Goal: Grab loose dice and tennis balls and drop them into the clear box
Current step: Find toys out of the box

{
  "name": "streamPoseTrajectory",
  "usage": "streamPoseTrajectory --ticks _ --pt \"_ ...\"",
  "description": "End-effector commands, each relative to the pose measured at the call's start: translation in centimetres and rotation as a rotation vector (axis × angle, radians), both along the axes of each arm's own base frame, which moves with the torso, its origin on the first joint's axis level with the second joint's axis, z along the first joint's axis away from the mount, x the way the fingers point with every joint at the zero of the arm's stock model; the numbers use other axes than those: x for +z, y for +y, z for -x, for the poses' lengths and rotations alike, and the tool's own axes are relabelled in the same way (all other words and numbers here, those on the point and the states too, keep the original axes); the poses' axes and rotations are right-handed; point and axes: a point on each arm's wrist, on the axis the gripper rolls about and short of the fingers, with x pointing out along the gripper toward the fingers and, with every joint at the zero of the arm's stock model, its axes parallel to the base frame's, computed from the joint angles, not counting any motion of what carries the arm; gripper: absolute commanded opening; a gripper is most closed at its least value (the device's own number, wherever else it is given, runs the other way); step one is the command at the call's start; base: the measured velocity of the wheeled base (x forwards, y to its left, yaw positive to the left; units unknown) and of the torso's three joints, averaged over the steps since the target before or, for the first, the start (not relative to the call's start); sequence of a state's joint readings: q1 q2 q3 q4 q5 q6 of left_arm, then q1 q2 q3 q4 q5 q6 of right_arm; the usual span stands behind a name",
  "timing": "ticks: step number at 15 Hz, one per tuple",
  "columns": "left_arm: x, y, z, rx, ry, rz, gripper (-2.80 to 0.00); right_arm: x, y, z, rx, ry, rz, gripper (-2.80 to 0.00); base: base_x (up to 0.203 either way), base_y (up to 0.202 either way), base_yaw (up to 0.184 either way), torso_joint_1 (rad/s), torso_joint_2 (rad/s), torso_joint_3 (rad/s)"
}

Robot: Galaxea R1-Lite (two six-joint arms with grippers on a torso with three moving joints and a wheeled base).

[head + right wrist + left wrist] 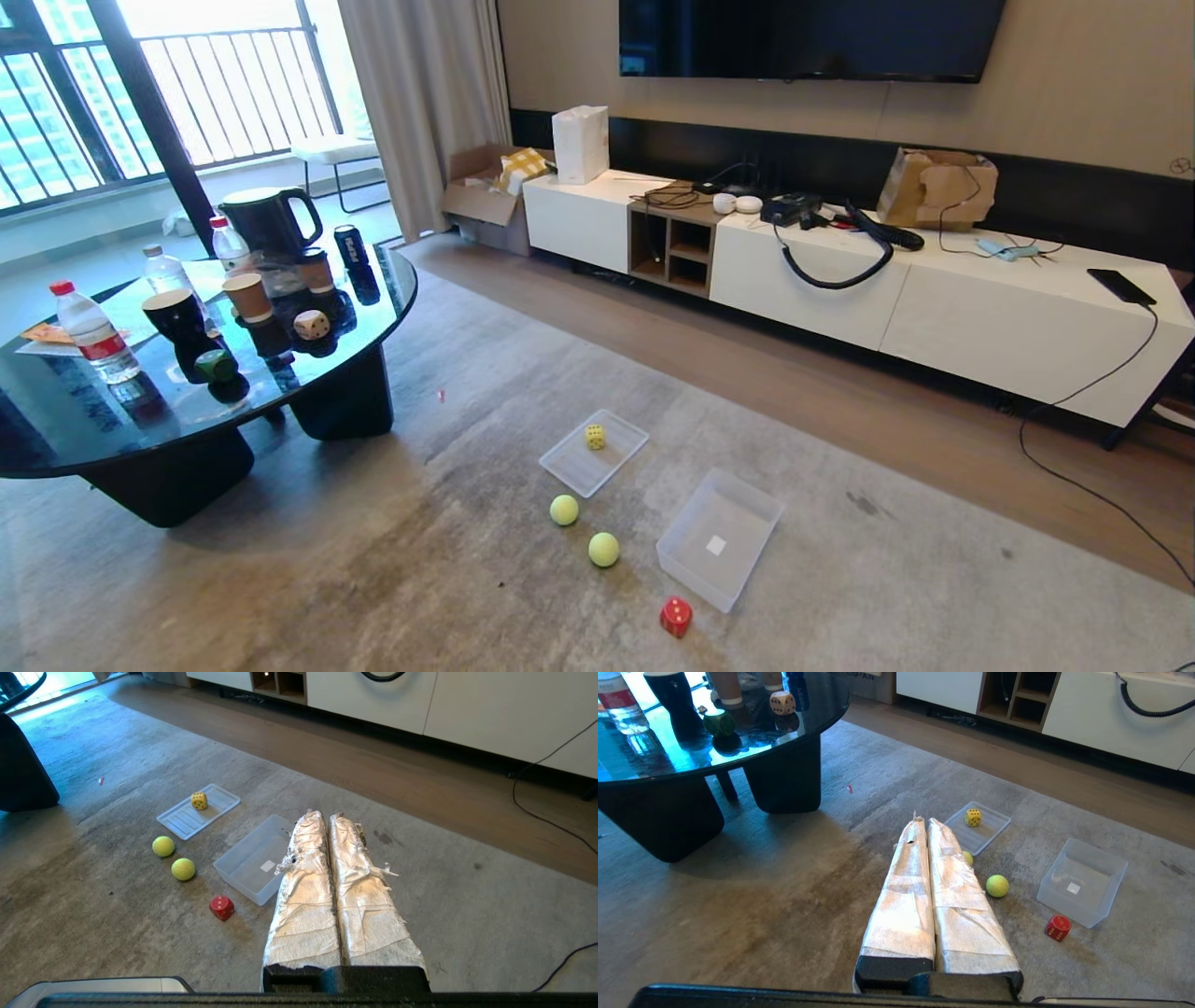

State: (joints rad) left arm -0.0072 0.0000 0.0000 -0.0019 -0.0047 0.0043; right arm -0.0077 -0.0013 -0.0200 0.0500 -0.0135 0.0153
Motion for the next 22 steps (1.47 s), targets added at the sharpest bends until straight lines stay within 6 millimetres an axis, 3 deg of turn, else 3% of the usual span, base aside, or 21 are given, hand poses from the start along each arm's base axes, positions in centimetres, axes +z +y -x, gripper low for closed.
streamPoseTrajectory --ticks 1,22 --pt "0.0 0.0 0.0 0.0 0.0 0.001 -2.8 -0.01 0.0 0.0 0.0 0.0 0.0 -2.8 0.0 0.0 0.0 -0.002 0.01 -0.173" --pt "0.0 0.01 0.0 0.003 0.0 0.004 -2.8 -0.01 0.0 0.0 0.0 0.0 0.0 -2.8 0.0 0.0 0.0 0.003 0.0 -0.196"
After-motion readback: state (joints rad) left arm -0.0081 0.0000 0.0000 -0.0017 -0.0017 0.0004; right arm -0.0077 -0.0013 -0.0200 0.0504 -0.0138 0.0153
